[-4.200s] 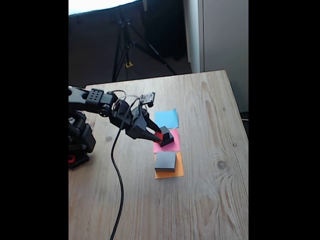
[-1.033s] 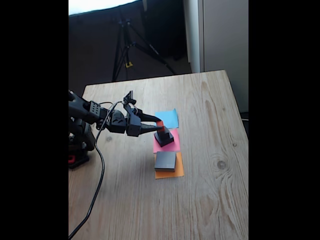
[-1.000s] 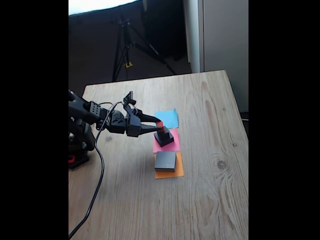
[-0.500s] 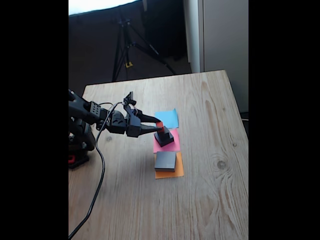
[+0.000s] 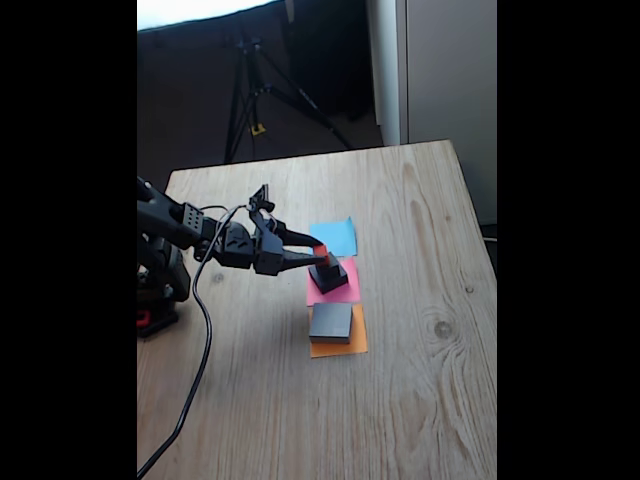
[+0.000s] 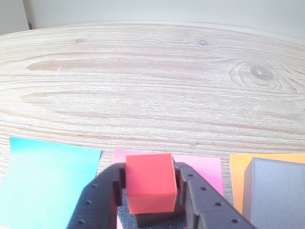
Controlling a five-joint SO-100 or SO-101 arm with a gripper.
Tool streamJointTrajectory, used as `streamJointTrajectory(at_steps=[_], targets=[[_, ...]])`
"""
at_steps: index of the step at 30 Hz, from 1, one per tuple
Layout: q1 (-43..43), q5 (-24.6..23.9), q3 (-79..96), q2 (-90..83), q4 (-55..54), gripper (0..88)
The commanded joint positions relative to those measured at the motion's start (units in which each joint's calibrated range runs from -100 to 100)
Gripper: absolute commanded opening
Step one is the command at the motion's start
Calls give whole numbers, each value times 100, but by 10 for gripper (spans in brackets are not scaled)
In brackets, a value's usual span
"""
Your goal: Tower of hanoi
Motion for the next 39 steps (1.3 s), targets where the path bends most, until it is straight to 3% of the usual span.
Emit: streamJointTrajectory(at_steps=[1,9,10,11,21,28,34,37,39], targets=[[73,-113,-232,1,-122,2],[82,38,-114,-67,-122,82],[82,21,-114,-67,-138,156],[82,4,-114,-67,-146,170],[73,-180,-141,-90,-154,229],[-27,-765,-187,-506,-41,241],[-119,-1350,-768,-1233,1384,262],[-169,-1768,-1587,-1634,2994,252],[-244,-2019,-2296,-1854,4281,171]])
